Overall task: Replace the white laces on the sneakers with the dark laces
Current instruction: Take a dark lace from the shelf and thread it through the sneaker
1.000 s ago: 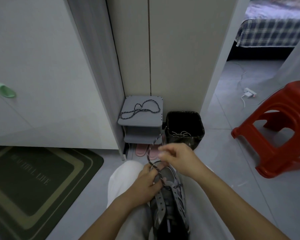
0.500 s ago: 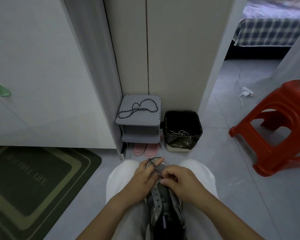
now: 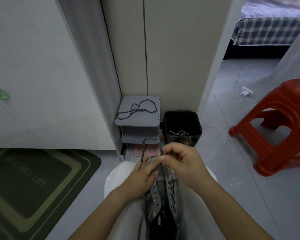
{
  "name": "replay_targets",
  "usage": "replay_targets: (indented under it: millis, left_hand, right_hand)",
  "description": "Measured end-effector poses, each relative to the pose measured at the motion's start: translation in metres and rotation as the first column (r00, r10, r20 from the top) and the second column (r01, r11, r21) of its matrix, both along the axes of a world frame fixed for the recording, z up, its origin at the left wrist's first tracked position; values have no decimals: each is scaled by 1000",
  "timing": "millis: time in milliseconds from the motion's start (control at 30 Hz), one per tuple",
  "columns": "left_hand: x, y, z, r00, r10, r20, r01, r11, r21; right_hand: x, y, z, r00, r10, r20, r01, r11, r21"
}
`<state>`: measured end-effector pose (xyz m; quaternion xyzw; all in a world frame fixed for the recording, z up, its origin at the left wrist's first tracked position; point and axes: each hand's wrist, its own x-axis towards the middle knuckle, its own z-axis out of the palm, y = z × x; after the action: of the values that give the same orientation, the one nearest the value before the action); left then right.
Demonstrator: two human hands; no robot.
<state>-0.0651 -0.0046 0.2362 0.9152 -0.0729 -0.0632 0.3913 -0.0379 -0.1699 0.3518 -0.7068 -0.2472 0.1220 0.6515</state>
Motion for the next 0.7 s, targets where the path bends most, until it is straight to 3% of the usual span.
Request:
replay_targets:
  millis: [100, 167, 233, 300, 333, 367, 533, 700]
  left_hand:
    - [-7, -2, -6, 999, -39, 12, 39, 999, -20]
    - [-10, -1, -9, 1000, -31, 8, 31, 999, -42]
    - [-10, 0, -9, 1000, -15, -2, 14, 998, -60]
    - [-11, 1, -8, 1000, 2, -1, -2, 997, -79]
    - [-13, 2, -9, 1000, 8, 7, -7, 995, -95]
    - [-14, 2, -8, 1000, 11, 20, -9, 994, -108]
    - [-21, 6, -7, 997, 41, 73, -25, 979, -201]
    - [-24, 7, -3, 996, 48, 75, -32, 977, -209]
  right_hand:
    - [11, 2, -9, 997, -10, -70, 2, 993, -119]
    - [24, -9, -25, 1000, -2, 5, 4, 886, -465]
    - [36, -30, -44, 991, 122, 57, -22, 562, -827]
    - [37, -41, -59, 958, 284, 29, -40, 235, -971]
    - [33, -41, -67, 939, 342, 40, -20, 169, -985]
    - [29, -38, -75, 924, 376, 66, 5, 162, -987]
    - [31, -31, -86, 873, 417, 251, 122, 311, -942]
    - [42, -30, -89, 889, 263, 376, 206, 504, -839]
